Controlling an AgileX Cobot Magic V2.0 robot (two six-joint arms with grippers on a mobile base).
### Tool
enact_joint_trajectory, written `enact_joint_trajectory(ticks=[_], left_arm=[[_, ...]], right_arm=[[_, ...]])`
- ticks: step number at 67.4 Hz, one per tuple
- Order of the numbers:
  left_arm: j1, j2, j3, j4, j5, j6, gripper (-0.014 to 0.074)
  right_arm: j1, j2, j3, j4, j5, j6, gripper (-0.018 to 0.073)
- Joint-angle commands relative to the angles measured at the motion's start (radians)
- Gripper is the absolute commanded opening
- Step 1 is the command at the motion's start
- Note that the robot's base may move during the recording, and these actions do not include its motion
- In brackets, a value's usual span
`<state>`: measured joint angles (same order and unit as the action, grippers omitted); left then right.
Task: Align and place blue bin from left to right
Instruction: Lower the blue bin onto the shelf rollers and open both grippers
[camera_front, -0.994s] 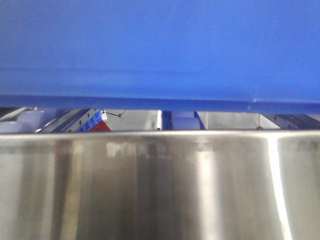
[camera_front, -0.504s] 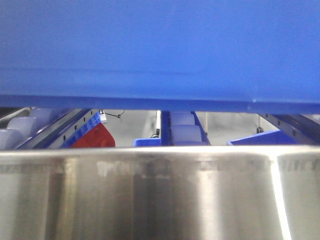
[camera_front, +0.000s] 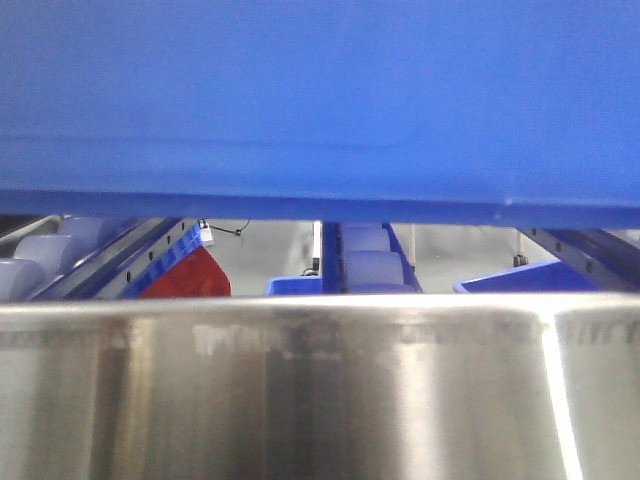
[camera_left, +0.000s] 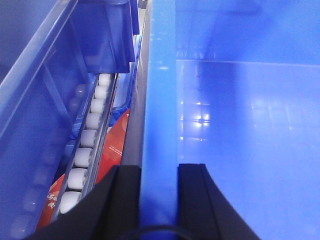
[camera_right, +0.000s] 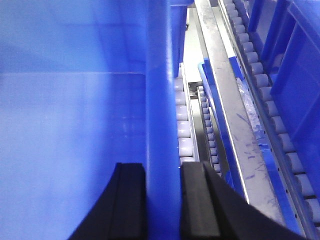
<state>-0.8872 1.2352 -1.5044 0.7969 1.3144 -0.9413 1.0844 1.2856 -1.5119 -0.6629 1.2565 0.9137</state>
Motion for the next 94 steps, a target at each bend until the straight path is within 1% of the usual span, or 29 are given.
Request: enact_joint_trajectory(ticks=[1, 9, 14, 19, 22, 25, 30, 33, 36, 46, 52, 64, 79, 94], left_arm=[[-0.02, 0.006, -0.016, 0.001, -0.112, -0.009, -0.0111], [-0.02, 0.006, -0.016, -0.004, -0.13, -0.009, -0.0111], [-0.013, 0.008, -0.016, -0.034, -0.156, -0.004, -0.0111], [0.015, 0.017, -0.018, -0.064, -0.208, -0.004, -0.0111], [0.036, 0.026, -0.029, -0.083, -0.224, 0.008, -0.0111], [0.06, 0.044, -0.044, -0.112, -0.229, 0.043, -0.0111], [0.104, 0.074, -0.071, -0.194, -0.227, 0.088, -0.0111], [0.123, 0.091, -0.081, -0.22, -0.233, 0.102, -0.0111], [0.144, 0.111, -0.088, -0.239, -0.239, 0.105, -0.0111], [0.167, 0.161, -0.094, -0.263, -0.255, 0.105, -0.0111], [0.17, 0.187, -0.094, -0.265, -0.259, 0.105, -0.0111], [0.17, 0.224, -0.094, -0.265, -0.267, 0.105, -0.0111], [0.172, 0.229, -0.094, -0.265, -0.269, 0.105, -0.0111], [0.172, 0.229, -0.094, -0.265, -0.269, 0.105, -0.0111]], right_arm=[[0.016, -0.001, -0.009, 0.009, -0.308, 0.004, -0.0079], [0.016, -0.001, -0.009, 0.009, -0.296, 0.004, -0.0079], [0.012, -0.001, -0.009, 0.009, -0.277, 0.004, -0.0079], [-0.009, -0.001, -0.013, 0.011, -0.264, 0.002, -0.0079], [-0.034, -0.001, -0.015, 0.014, -0.262, -0.002, -0.0079], [-0.058, -0.001, -0.021, 0.029, -0.262, -0.012, -0.0079], [-0.114, 0.001, -0.023, 0.093, -0.276, -0.046, -0.0079], [-0.144, 0.007, -0.023, 0.13, -0.287, -0.072, -0.0079], [-0.17, 0.012, -0.023, 0.144, -0.298, -0.088, -0.0079], [-0.248, 0.038, -0.023, 0.15, -0.323, -0.093, -0.0079], [-0.268, 0.057, -0.023, 0.154, -0.331, -0.098, -0.0079], [-0.274, 0.113, -0.023, 0.154, -0.331, -0.098, -0.0079], [-0.274, 0.143, -0.023, 0.154, -0.324, -0.098, -0.0079], [-0.274, 0.146, -0.023, 0.154, -0.277, -0.11, -0.0075]])
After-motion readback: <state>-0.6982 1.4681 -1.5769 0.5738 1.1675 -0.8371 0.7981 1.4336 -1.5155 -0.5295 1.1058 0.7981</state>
